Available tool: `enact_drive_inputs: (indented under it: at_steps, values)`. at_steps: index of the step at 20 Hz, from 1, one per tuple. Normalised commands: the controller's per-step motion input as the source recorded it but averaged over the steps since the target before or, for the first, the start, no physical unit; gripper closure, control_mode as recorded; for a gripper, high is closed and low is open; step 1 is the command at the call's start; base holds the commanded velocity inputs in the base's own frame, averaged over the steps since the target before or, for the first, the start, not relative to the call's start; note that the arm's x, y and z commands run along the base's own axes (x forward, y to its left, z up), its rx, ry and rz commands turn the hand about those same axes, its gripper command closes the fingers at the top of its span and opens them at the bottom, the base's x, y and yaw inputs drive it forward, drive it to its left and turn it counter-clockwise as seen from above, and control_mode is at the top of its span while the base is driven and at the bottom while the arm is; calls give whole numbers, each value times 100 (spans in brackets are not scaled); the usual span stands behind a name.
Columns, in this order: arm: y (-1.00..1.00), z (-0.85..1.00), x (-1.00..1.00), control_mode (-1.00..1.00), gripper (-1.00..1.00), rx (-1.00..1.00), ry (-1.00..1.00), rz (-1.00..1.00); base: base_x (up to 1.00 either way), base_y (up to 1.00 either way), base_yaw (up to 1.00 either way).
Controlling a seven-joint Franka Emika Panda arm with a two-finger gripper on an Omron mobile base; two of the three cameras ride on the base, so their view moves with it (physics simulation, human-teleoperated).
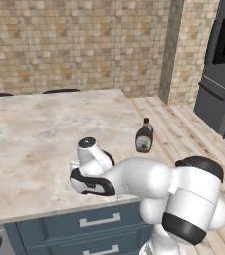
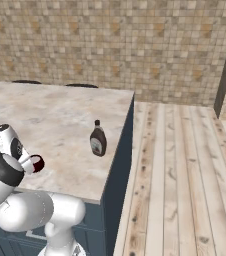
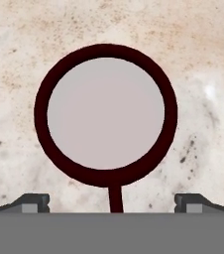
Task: Pick the mug from the counter and place it inside the microwave. Then close the microwave.
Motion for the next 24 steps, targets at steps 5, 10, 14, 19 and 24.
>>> enact_drive_inputs:
  at_steps: [5, 10, 14, 19, 24]
  values:
    - [0, 0, 4, -100, -100, 0, 0, 0, 0, 0, 0]
    - [0, 0, 0, -100, -100, 0, 0, 0, 0, 0, 0]
    - [0, 0, 0, -100, -100, 0, 0, 0, 0, 0, 0]
    - [0, 0, 0, -100, -100, 0, 0, 0, 0, 0, 0]
    - [0, 0, 0, -100, 100, 0, 0, 0, 0, 0, 0]
